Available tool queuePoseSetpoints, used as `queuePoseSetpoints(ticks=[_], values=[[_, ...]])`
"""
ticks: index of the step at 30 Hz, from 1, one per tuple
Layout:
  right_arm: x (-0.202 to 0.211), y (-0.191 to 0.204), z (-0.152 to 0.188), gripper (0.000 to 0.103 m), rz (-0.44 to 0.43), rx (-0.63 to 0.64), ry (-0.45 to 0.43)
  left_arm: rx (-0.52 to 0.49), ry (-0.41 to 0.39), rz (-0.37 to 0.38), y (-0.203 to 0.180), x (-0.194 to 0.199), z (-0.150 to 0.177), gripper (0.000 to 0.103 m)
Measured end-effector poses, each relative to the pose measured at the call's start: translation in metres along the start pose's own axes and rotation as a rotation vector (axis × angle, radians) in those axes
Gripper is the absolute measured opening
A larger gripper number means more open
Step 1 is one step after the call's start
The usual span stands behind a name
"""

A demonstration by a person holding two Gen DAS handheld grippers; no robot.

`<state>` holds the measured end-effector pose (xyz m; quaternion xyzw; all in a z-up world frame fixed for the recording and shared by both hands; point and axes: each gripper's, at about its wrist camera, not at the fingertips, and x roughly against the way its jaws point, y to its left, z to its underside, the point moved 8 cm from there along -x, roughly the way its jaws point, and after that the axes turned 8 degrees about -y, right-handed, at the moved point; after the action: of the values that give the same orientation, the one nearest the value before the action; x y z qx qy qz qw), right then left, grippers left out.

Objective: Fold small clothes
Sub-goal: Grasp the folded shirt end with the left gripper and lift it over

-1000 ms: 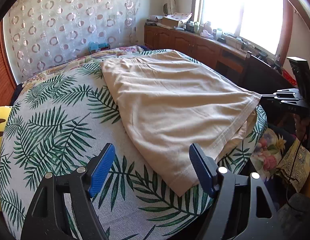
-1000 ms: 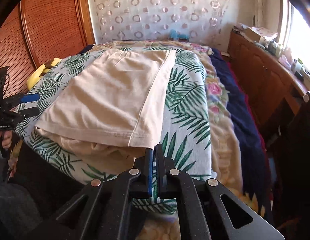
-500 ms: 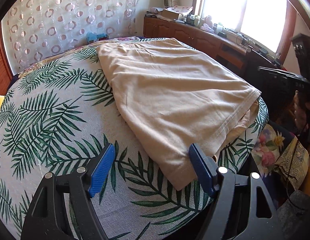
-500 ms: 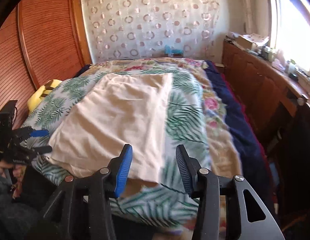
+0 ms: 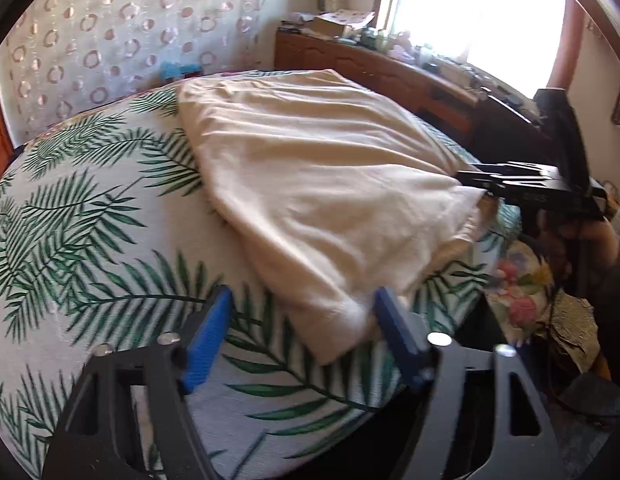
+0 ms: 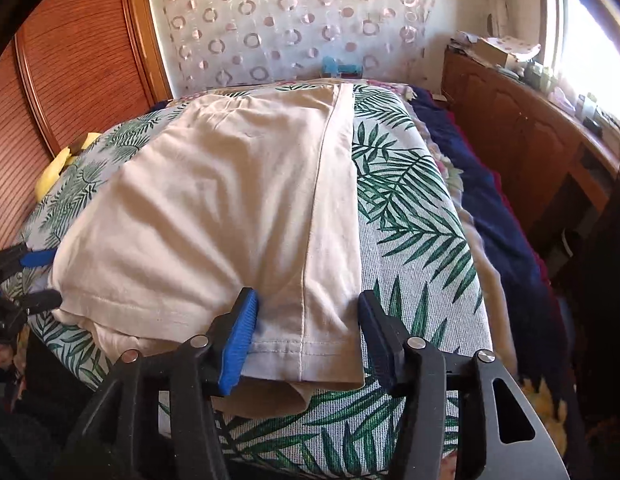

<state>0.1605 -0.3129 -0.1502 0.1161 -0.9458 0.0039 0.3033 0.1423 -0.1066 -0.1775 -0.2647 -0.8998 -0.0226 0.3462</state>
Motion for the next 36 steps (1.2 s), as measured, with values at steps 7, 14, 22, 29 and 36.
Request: queuePoseSetpoints(ticks=[7,14,22,29,36], values=[[-0.001,0.005,-0.008,0.059,0.022,0.003,0.007,-0.029,0.012,0.04,-0.015,0.002,0.001,0.04],[0.013,0.009,-0.015,0.061,0.014,0.006,-0.029,-0.06,-0.002,0.026,-0.015,0.004,-0.003,0.012],[0.047,0.031,-0.031,0.069,-0.036,0.057,-0.124,-0.087,-0.114,0.054,-0.026,0.029,-0.049,0.01],[0.051,0.074,-0.02,0.072,-0.174,0.145,-0.115,-0.119,-0.216,0.065,-0.036,0.044,-0.105,0.01],[0.038,0.094,-0.01,0.073,-0.228,0.211,-0.094,-0.109,-0.237,0.074,-0.037,0.038,-0.125,0.01]])
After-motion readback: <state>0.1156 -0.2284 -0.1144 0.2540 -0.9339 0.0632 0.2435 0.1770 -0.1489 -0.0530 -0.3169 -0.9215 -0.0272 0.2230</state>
